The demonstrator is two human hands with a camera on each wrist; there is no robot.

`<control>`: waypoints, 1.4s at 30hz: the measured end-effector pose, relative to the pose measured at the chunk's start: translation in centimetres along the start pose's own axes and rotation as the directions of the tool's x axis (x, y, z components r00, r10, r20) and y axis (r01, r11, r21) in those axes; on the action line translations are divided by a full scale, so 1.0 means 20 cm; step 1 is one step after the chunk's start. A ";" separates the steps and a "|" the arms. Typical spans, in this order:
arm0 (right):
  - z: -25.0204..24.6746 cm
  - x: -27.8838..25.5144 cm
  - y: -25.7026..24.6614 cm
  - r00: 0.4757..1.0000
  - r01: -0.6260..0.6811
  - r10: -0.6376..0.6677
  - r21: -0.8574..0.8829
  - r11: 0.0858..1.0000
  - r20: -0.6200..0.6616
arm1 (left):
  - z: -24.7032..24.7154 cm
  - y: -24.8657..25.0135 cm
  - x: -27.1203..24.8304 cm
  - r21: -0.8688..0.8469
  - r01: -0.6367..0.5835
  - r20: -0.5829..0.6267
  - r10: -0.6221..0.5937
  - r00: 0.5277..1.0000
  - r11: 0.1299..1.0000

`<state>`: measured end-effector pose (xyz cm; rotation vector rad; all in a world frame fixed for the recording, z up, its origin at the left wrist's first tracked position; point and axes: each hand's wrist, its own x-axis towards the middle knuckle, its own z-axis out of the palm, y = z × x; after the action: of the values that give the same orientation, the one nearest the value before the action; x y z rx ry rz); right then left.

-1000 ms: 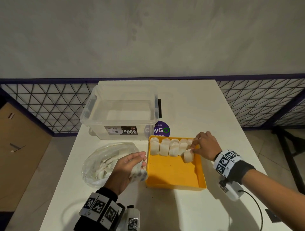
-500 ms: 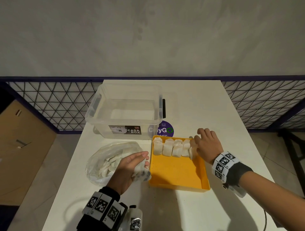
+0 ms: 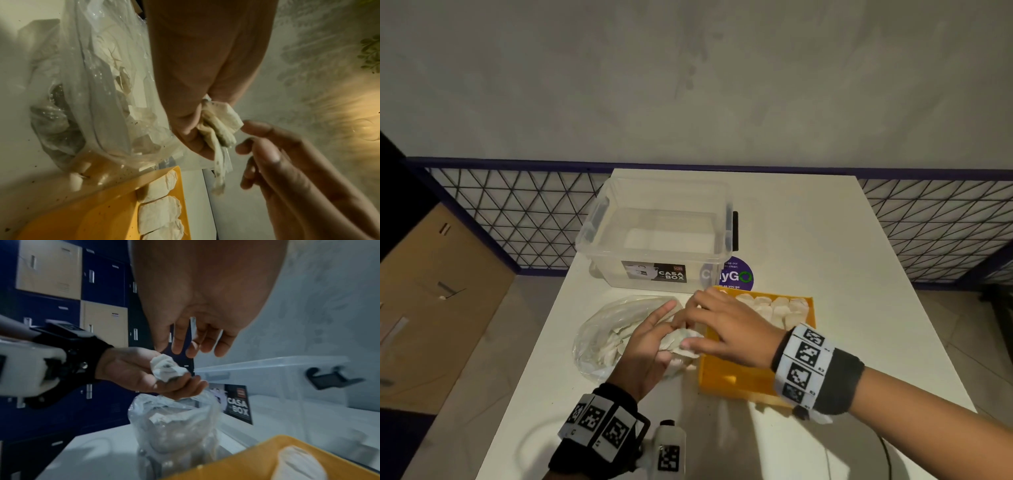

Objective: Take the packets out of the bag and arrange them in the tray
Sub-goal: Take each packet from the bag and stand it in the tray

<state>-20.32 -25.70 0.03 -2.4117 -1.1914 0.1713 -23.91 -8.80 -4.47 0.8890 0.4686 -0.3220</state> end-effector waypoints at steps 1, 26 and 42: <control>0.02 0.03 -0.01 1.000 0.023 -0.024 -0.029 0.999 -0.010 | 0.00 0.00 0.00 0.024 -0.001 -0.017 0.002 1.000 1.000; -0.01 0.14 0.00 0.933 -0.321 0.339 0.716 0.620 0.124 | 0.03 0.00 -0.03 -0.024 0.093 0.045 -0.092 0.995 0.995; 0.12 0.03 0.36 0.773 -0.626 0.604 0.080 0.776 0.192 | -0.13 0.03 -0.04 -0.186 0.140 0.074 -0.129 0.989 0.972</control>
<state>-15.37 -28.31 -5.19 -2.6077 -0.3655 0.6340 -25.00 -6.31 -4.94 0.6603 0.4955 -0.4200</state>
